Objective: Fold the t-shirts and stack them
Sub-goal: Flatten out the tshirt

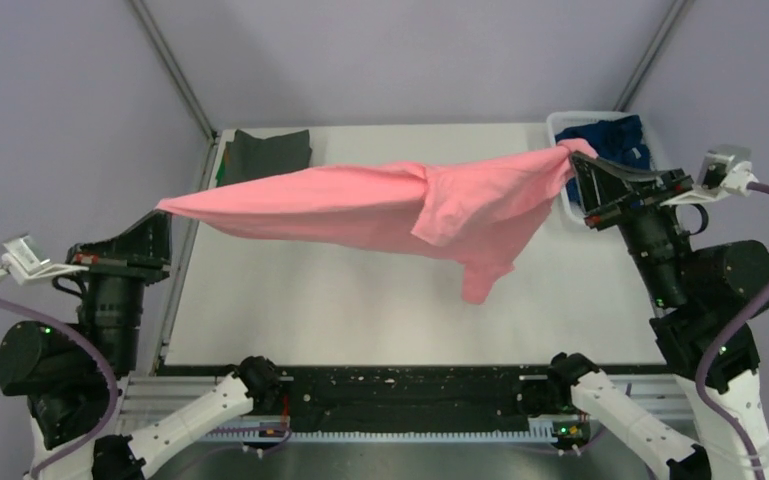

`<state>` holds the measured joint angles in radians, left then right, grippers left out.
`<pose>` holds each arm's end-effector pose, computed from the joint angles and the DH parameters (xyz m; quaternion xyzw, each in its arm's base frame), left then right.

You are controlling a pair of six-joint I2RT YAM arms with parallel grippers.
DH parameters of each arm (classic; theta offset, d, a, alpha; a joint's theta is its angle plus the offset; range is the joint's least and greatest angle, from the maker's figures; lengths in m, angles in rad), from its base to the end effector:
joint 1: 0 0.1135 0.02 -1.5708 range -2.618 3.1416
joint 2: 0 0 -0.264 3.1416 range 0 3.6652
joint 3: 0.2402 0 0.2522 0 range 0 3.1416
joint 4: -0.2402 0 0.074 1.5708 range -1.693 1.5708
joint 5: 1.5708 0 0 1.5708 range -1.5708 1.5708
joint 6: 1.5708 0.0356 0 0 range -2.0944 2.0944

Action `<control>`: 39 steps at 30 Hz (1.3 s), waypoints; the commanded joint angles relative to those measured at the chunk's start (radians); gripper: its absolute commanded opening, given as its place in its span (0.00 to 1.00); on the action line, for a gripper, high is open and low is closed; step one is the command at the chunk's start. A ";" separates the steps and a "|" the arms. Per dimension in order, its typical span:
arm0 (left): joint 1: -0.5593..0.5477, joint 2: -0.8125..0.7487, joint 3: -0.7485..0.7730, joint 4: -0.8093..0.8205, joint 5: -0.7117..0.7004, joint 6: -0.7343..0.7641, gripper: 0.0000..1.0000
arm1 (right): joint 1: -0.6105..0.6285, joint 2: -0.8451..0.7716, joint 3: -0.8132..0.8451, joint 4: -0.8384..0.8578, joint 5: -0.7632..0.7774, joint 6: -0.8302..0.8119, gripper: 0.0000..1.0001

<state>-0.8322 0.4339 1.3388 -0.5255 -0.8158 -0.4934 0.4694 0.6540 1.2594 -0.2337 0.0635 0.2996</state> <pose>0.0030 0.0352 0.4906 -0.2368 0.5630 -0.2921 0.7359 0.0722 0.0341 0.5026 -0.0217 0.5642 0.2929 0.7716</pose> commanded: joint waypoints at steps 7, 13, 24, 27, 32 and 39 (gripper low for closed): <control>0.002 0.011 0.057 0.041 0.122 0.099 0.00 | 0.006 -0.064 0.102 -0.091 0.008 -0.011 0.00; 0.002 0.216 0.059 0.091 -0.233 0.162 0.00 | 0.006 -0.032 0.047 -0.070 0.193 0.017 0.00; 0.513 0.921 0.105 0.104 0.056 0.081 0.00 | -0.036 0.443 -0.076 -0.011 0.663 0.019 0.00; 0.588 1.217 0.206 0.130 0.216 0.049 0.00 | -0.173 0.634 -0.069 0.055 0.472 0.065 0.00; 0.634 1.639 0.566 0.052 0.272 0.034 0.00 | -0.267 0.990 0.025 0.270 0.349 0.066 0.05; 0.637 1.823 0.783 0.029 0.356 0.053 0.72 | -0.313 1.362 0.332 0.300 0.229 0.015 0.44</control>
<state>-0.1997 2.3047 2.0342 -0.5049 -0.5060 -0.4400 0.1696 1.9350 1.4284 -0.0662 0.3641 0.3576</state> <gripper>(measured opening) 0.458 0.314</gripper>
